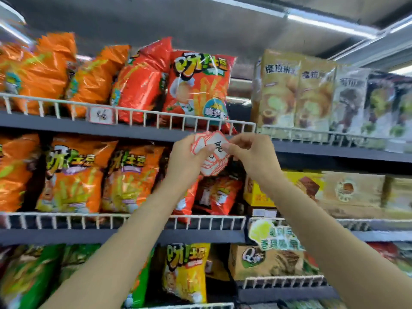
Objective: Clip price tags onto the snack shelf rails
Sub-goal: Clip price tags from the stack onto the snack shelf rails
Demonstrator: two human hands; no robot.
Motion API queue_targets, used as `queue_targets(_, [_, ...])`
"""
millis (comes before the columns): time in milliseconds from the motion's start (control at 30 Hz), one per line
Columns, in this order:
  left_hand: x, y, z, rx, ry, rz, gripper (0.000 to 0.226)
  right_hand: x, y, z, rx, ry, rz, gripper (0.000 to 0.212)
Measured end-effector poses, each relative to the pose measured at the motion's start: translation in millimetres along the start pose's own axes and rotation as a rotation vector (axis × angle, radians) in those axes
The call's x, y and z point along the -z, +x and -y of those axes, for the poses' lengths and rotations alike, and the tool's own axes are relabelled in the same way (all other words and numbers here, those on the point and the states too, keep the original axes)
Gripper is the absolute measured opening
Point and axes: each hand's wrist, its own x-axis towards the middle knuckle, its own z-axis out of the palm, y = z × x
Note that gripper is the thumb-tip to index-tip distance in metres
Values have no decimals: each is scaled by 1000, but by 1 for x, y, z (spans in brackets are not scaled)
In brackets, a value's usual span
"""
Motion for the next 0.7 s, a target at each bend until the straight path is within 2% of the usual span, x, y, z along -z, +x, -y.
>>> queue_targets(167, [-80,-11,-19,7,8,-18,8,74,3,-42,3,-11,28,15])
queue_targets(300, [-120,-8,-29,-18,106,-3,15,113,2,-66,-15,-61,54,18])
queue_targets(500, [-174,-10,-34,-90,184,56,36,158,-7,-96,-103,5,-38,16])
queue_targets(700, [-235,-17,-46,-49,137,71,21,207,-9,-130,-114,28,-85,13])
